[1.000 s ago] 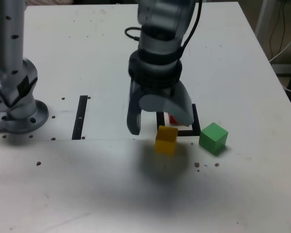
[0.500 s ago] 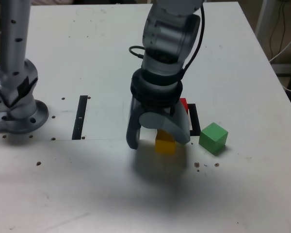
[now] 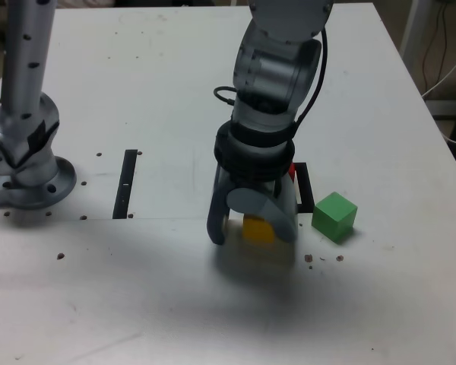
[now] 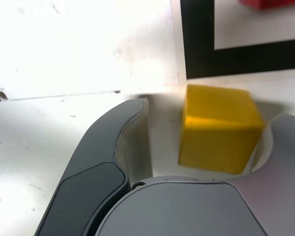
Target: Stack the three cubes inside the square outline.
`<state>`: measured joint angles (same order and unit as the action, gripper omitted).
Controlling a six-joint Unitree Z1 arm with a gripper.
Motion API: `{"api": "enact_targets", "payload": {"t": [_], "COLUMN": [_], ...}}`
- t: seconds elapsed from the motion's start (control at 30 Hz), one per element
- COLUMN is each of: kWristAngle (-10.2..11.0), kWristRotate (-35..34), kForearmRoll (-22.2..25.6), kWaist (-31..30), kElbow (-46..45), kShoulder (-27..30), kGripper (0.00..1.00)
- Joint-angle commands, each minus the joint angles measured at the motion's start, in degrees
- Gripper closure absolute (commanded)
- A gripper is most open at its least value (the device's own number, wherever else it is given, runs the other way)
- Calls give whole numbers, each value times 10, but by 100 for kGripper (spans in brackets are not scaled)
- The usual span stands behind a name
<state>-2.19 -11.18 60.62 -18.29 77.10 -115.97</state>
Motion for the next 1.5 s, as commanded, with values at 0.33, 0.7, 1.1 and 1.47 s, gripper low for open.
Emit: {"api": "enact_targets", "payload": {"t": [0.33,0.7,1.1,1.47], "kWristAngle": [17,9,15,33], "kWristRotate": [10,18,17,43], "kForearmRoll": [7,5,-5,154], "kWaist": [12,13,14,54], "kElbow": [6,9,6,114], "kShoulder": [-2,0,41,69], "kGripper": [39,51,83,83]}}
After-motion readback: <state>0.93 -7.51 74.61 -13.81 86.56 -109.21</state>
